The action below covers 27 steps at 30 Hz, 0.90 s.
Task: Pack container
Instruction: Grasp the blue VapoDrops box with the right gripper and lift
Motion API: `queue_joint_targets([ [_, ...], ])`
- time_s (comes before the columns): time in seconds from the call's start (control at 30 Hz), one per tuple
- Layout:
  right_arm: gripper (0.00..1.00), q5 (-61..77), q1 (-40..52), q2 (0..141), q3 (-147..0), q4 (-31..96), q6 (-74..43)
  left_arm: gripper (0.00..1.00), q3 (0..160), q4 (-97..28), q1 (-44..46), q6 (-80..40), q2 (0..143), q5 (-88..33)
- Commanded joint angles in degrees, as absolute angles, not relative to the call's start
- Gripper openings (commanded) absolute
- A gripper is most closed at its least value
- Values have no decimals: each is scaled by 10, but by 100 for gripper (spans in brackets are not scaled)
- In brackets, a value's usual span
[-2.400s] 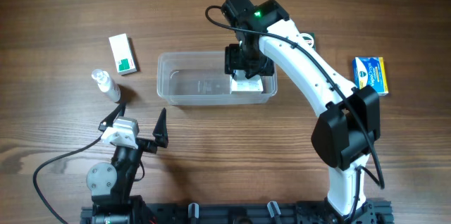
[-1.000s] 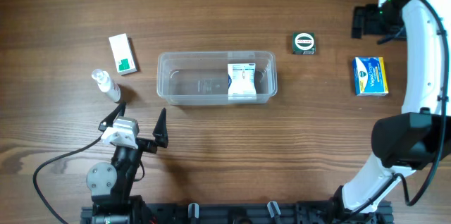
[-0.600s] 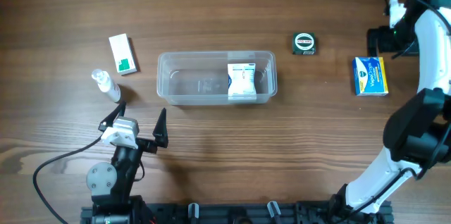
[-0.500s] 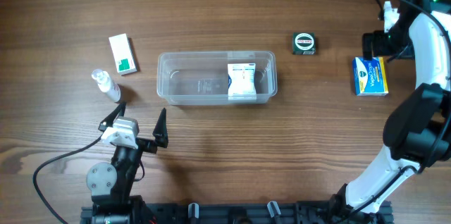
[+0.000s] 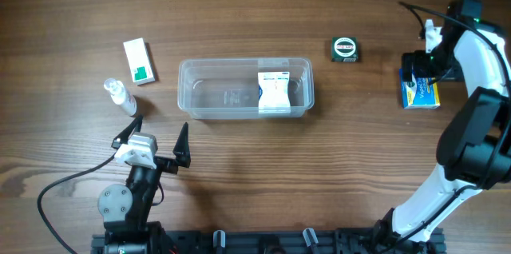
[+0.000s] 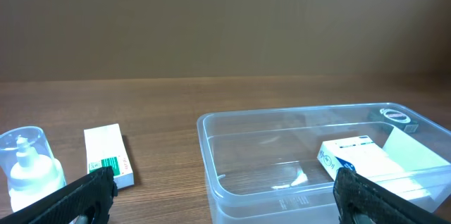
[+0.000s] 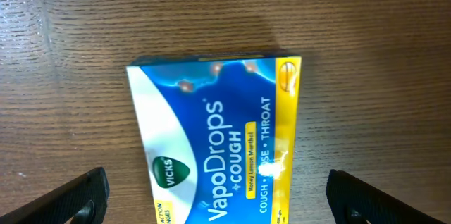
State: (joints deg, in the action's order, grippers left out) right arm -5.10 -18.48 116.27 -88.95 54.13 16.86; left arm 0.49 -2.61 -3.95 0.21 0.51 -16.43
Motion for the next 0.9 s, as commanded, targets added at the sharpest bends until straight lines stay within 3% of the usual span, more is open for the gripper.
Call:
queue_joint_targets([
  [0.0, 100, -24, -192, 1183, -885, 546, 178, 100, 3, -29, -44, 11, 2, -171],
  [0.87, 100, -24, -192, 1237, -885, 535, 163, 100, 3, -29, -44, 11, 2, -171],
])
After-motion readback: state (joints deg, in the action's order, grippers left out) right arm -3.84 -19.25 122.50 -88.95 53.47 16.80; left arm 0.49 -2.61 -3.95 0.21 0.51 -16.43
